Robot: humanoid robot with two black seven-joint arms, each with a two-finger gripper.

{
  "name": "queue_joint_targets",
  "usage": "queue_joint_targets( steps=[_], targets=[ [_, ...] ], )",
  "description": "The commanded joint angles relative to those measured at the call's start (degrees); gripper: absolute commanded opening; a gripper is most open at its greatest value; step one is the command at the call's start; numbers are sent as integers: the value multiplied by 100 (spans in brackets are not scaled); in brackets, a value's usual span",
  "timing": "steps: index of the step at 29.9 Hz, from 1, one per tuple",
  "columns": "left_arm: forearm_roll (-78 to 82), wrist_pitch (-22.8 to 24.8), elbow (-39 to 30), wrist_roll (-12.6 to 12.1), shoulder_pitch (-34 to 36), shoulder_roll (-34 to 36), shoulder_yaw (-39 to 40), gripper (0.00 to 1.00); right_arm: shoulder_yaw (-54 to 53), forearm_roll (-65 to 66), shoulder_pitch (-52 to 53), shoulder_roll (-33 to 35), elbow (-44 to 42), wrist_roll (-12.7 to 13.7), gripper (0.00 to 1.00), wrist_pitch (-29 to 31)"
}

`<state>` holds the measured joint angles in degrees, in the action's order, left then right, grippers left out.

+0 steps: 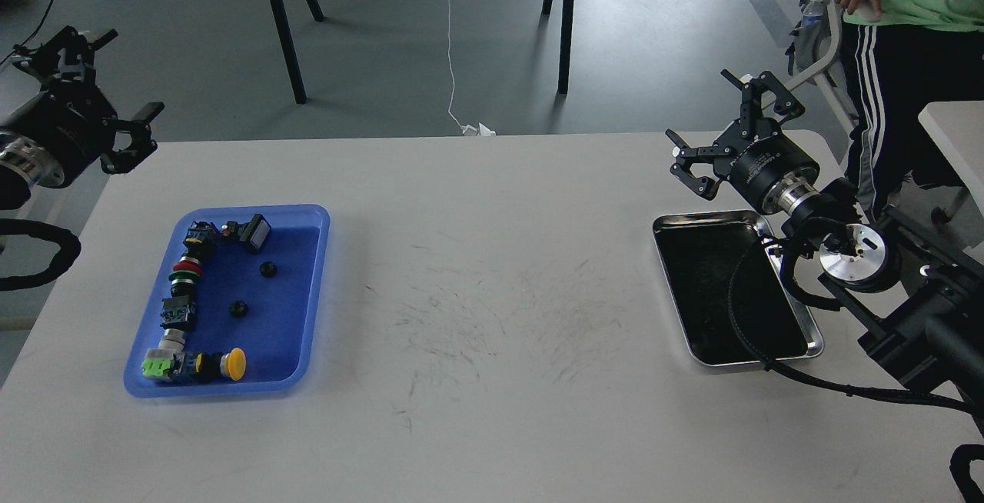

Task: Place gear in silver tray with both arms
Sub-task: 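Raise the left gripper and swing it toward the blue tray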

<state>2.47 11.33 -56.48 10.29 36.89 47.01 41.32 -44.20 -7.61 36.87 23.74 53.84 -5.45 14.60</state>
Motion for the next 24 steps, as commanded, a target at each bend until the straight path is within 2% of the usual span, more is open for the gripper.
queue_joint_targets(
  steps=[1,3,6,8,12,14,18,21,22,24],
  targets=[
    [16,9,-12,-8,28,-174,52,98,-1,5,-22,-1,3,0,99,-1],
    [26,149,32,-166,72,-236,-18,98,-1,5,-22,-1,3,0,99,-1],
    [34,771,40,-710,11,-52,-80,99,-10,-4,-74,-1,12,0,99,8],
    [34,1089,41,-983,2,255,-438,99,-36,-4,-101,-1,12,0,99,8],
    [43,1667,-484,-1178,29,1238,-1133,99,-36,5,-153,-1,12,0,99,8],
    [26,1667,-522,-1414,99,1565,-1257,99,-36,5,-153,-10,12,0,99,8],
    [-115,1667,-487,-2379,143,1925,-1153,99,-19,14,-162,-10,12,0,99,8],
    [-291,1667,-241,-3311,248,2120,-1126,99,-27,22,-206,-10,64,0,99,8],
    [-291,1667,-310,-3523,283,2102,-1126,99,-27,22,-215,-1,100,0,99,8],
    [-317,1667,-556,-3569,292,2154,-1144,99,-36,31,-259,8,170,0,99,8]
  ],
)
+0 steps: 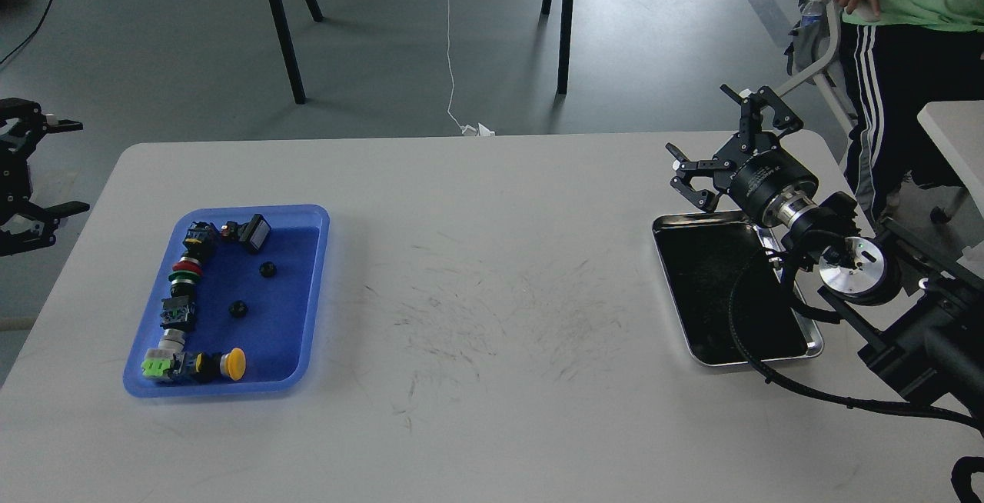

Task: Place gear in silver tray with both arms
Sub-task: 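Raise the left gripper and swing it toward the blue tray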

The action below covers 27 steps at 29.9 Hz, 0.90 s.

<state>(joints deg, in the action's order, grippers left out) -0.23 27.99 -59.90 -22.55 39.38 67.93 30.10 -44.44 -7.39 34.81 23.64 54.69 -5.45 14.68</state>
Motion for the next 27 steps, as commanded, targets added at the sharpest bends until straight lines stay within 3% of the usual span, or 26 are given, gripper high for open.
queue_joint_targets(
  steps=[1,17,23,27],
  targets=[
    [-21,1,-354,-285,26,106,-30,99,-12,0,-80,26,94,0,99,-1],
    [-267,1,-822,-242,307,221,523,99,-12,36,-115,141,147,0,99,-1],
    [-153,1,-1015,259,316,98,365,98,-4,53,-115,123,138,0,99,-1],
    [57,1,-1270,304,360,150,251,98,-4,62,-115,132,138,0,99,-1]
  ],
)
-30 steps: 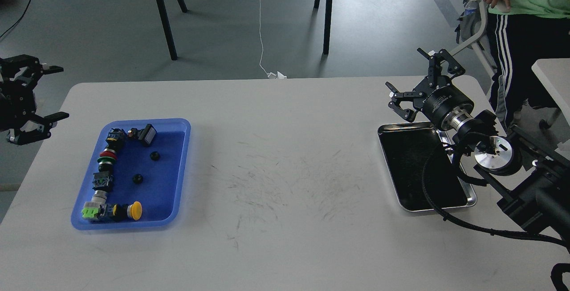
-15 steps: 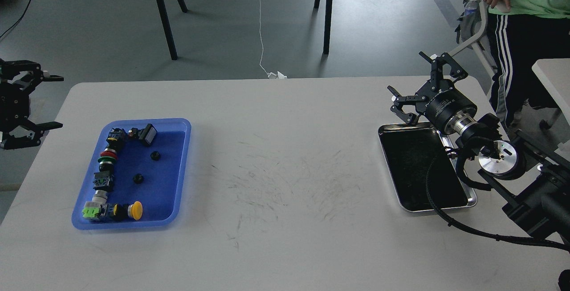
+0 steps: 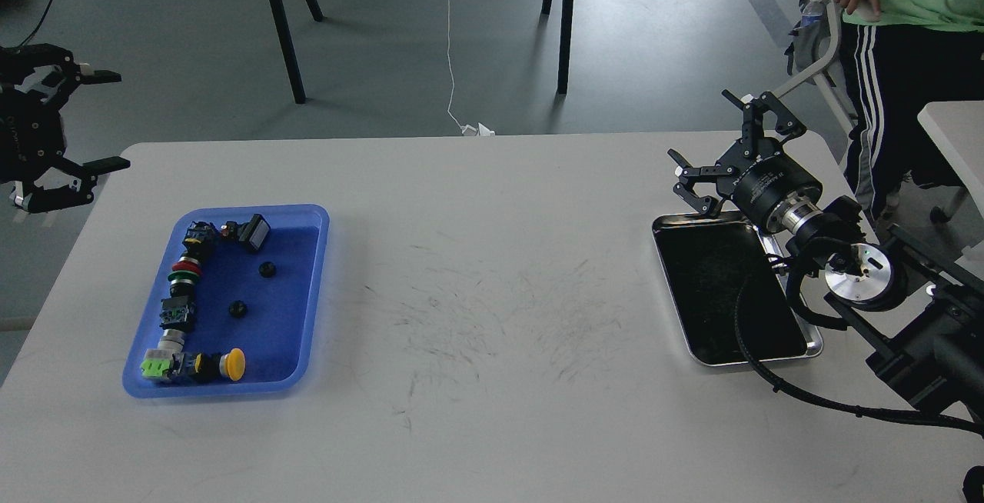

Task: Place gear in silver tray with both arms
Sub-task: 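Raise the left gripper and swing it toward the blue tray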

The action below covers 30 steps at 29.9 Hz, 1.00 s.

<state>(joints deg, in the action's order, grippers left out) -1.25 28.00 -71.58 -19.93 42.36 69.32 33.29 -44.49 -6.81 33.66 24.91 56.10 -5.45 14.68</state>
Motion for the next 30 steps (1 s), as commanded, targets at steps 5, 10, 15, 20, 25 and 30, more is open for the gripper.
queue_joint_targets(
  steps=[5,10,15,20,25,30],
  targets=[
    [389,0,-93,68,193,38,-77,98,2,5,-34,14,7,0,99,0],
    [881,0,-136,59,211,100,20,99,10,13,-43,-4,7,0,99,0],
    [1670,0,-514,59,246,214,-42,98,10,13,-43,-4,7,0,99,0],
    [3445,0,-962,59,439,240,-33,98,2,13,-61,14,15,0,99,0],
    [3729,0,-1236,59,572,249,-77,98,10,13,-61,5,15,0,99,0],
    [3860,0,-1253,59,747,249,-112,98,2,13,-61,-4,15,0,99,0]
  ],
)
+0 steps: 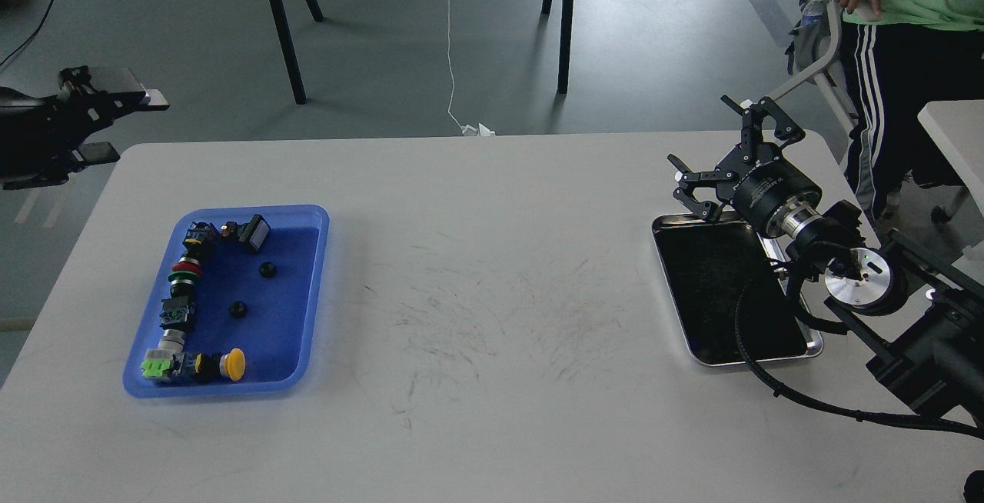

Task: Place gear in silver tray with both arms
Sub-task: 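Raise the left gripper and swing it toward the blue tray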

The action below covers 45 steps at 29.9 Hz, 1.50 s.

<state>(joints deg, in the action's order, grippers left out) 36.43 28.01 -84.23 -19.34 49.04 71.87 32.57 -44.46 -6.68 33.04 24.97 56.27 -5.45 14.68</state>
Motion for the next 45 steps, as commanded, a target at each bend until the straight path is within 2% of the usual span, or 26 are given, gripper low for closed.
queue_joint_targets(
  steps=[1,7,19,24,26,29,31,38,42,45],
  targets=[
    [66,-1,21,0,97,-6,-40,98,7,0,-8,-10,-2,0,99,0],
    [-311,-374,-23,0,132,90,-321,99,8,0,-17,-10,-2,0,99,0],
    [-725,-322,-84,18,176,108,-470,99,8,9,-26,-45,-11,0,99,0],
    [-663,-559,-85,27,282,64,-479,98,-1,9,-52,-45,-11,0,99,0],
    [-672,-612,-111,131,282,64,-497,97,-1,9,-61,-45,-2,-8,99,0],
    [-646,-594,-111,640,203,82,-540,97,-1,9,-61,-54,-2,-8,99,0],
    [-480,-516,-128,869,168,143,-785,97,7,9,-61,-54,-2,-8,99,0],
    [1531,-489,-568,906,176,108,-945,97,8,9,-52,-45,-2,0,99,0],
    [2069,-647,-735,906,159,64,-1024,97,8,17,-52,-1,15,0,99,0],
    [2596,-1006,-735,914,124,-58,-1190,97,8,17,-44,17,33,0,99,0]
  ],
)
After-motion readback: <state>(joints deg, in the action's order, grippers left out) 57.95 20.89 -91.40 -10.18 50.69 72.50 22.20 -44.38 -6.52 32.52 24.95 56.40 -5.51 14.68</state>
